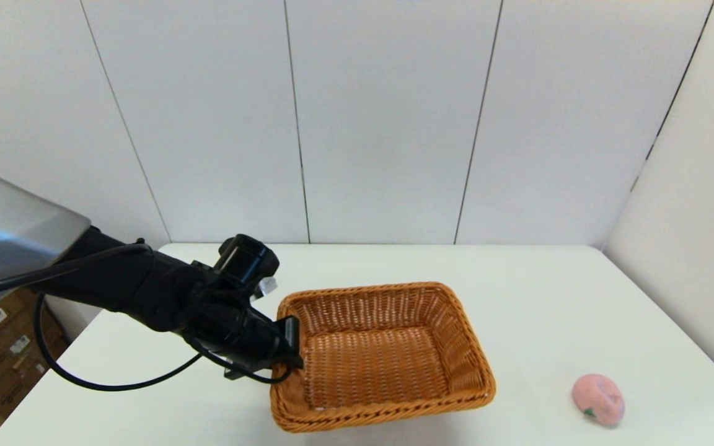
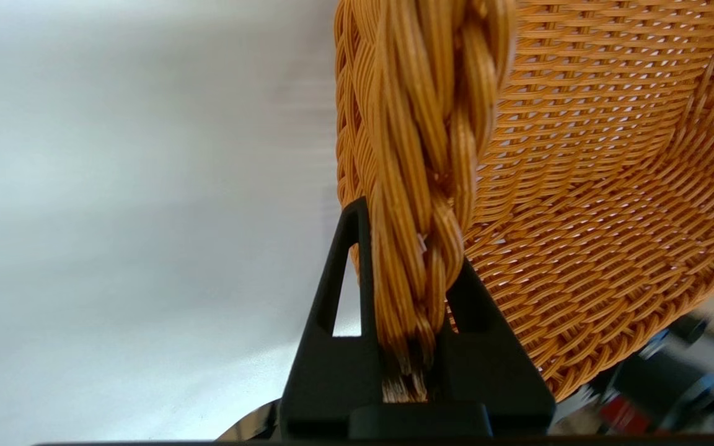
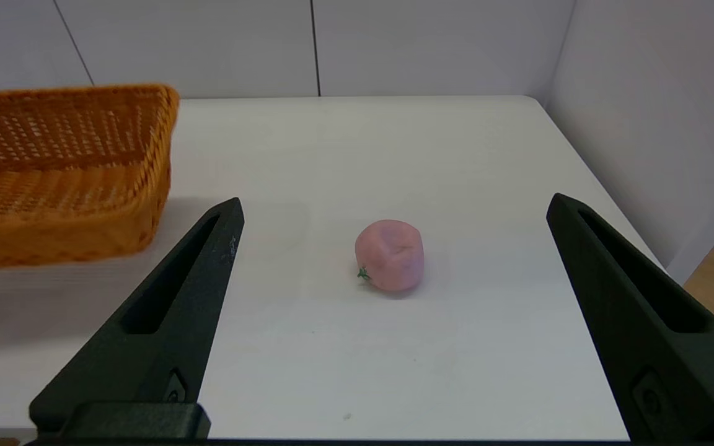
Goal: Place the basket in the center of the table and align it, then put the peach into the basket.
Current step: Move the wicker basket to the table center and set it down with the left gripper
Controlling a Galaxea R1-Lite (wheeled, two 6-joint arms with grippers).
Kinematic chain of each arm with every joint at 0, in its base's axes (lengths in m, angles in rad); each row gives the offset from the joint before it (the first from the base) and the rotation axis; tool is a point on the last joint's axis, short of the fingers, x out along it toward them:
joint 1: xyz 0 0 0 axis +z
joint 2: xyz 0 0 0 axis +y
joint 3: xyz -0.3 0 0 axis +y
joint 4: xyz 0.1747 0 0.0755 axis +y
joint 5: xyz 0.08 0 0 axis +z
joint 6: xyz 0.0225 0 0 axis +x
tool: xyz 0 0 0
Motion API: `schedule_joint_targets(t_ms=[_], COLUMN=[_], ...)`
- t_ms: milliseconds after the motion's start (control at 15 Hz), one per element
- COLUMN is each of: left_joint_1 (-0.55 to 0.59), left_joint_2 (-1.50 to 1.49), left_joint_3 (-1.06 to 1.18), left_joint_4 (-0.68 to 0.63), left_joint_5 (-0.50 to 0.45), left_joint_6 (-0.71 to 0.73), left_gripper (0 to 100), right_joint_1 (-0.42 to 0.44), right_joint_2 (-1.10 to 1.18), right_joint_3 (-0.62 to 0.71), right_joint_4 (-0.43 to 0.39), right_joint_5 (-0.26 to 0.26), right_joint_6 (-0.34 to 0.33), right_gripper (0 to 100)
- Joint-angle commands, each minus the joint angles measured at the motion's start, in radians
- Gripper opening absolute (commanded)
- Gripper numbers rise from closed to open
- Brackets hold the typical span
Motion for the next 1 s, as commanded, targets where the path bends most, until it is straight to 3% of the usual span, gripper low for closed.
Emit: schedule_joint_targets(t_ms=[67,1000], left_joint_1=[-0.004,-0.004], left_joint_2=[0.016,0.071], left_joint_3=[0.001,0.0], left_joint_4=[0.001,0.0], left_joint_5=[-0.033,-0.047], left_joint_6=[0.022,0.069], left_gripper=[0,0], right_joint_1=[0.0,0.0], right_joint_2=[0.0,0.0], right_joint_3=[0.0,0.0], right_joint_4=[0.0,-0.001], right_joint_5=[0.0,0.0], right_joint_6=[0.0,0.0], right_gripper=[100,100])
